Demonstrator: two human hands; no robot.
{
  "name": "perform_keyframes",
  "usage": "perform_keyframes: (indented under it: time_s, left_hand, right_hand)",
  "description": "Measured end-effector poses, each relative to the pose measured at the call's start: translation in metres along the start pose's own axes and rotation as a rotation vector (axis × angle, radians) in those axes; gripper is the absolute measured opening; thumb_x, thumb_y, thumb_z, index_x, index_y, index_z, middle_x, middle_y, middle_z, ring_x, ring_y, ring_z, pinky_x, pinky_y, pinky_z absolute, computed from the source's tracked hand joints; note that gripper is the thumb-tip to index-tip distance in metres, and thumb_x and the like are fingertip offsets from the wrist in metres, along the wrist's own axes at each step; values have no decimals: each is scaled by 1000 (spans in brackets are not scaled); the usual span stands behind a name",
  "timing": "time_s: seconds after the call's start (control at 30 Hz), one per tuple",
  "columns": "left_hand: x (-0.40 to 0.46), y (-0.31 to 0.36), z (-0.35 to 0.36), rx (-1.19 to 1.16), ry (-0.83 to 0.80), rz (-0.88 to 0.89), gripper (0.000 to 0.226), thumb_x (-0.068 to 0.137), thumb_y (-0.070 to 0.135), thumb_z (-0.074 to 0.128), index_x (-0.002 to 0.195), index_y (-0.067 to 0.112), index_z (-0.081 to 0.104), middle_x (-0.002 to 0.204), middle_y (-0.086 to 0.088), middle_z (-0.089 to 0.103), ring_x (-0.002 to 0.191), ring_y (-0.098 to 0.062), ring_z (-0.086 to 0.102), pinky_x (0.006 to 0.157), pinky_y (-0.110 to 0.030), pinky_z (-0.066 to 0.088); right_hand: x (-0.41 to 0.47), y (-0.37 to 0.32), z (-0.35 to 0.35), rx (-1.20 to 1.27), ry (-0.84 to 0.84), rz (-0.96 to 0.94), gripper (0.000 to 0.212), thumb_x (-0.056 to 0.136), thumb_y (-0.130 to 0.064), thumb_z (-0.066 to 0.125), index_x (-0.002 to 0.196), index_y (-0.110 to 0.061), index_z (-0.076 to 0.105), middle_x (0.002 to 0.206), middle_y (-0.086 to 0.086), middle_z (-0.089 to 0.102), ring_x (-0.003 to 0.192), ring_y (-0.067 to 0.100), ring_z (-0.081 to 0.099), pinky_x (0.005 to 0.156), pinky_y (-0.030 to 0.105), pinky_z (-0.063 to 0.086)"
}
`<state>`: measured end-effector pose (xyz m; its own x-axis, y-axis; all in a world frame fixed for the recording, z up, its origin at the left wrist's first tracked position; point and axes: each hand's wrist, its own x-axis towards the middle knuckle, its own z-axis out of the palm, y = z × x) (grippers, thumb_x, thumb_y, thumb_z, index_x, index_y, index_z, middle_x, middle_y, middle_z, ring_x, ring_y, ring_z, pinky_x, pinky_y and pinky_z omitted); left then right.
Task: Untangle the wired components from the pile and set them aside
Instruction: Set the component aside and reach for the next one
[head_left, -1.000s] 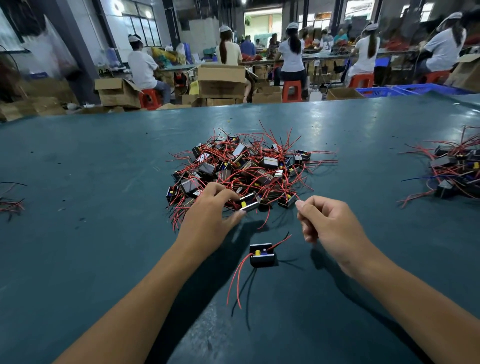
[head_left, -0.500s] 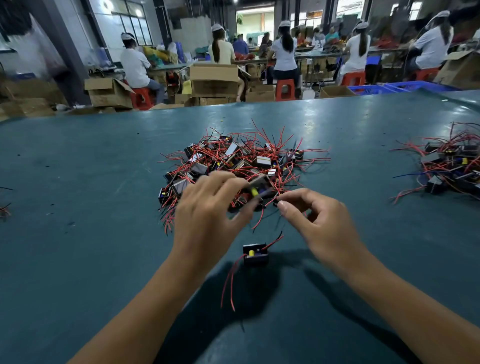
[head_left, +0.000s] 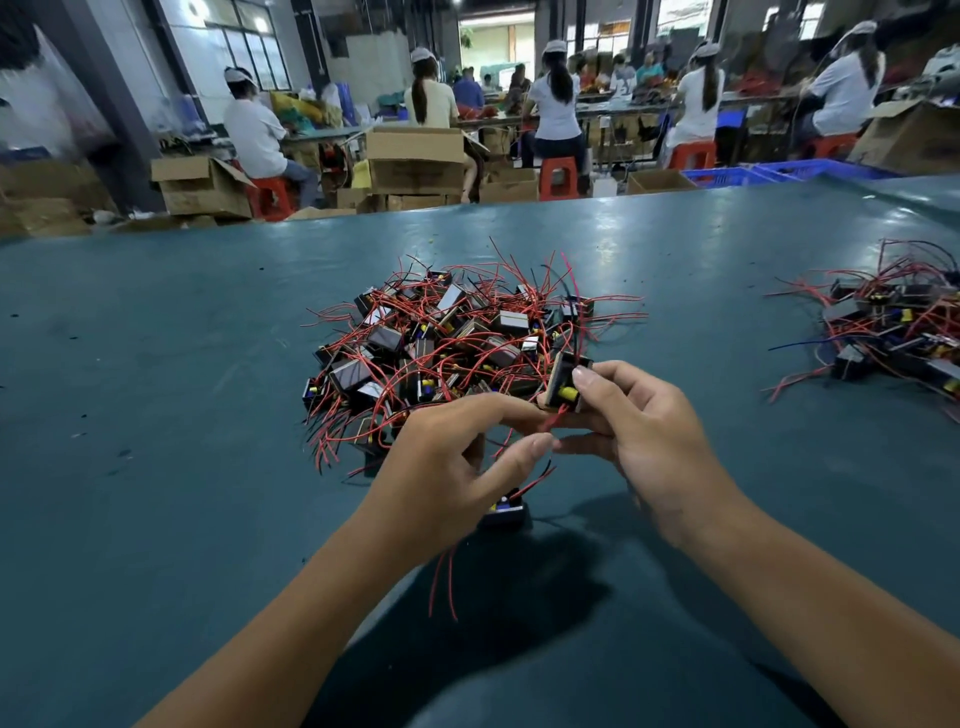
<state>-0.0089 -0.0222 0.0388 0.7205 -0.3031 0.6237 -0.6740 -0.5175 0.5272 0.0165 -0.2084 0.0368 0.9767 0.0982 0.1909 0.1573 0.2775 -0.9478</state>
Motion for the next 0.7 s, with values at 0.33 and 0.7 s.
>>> perform_keyframes:
  time_s: [0.33,0.7]
  left_hand:
    - [6,-13,-11,-425,116,-351,12,88,25,65,93,20,74,86,-8,74,50,-8,46,45,-23,40]
    - [3,-11,-1,-544,-94,-371,32,76,25,81,107,22,72,84,10,70,71,-19,57,67,-35,53]
  right_hand:
    - [11,-7,-18,-130,-51,108,16,101,-24,54,101,-11,63,70,13,69,52,20,52,41,22,40]
    - [1,-6,-13,-242,-320,131,27,87,-37,66,101,-13,65,80,13,66,66,26,61,56,29,51]
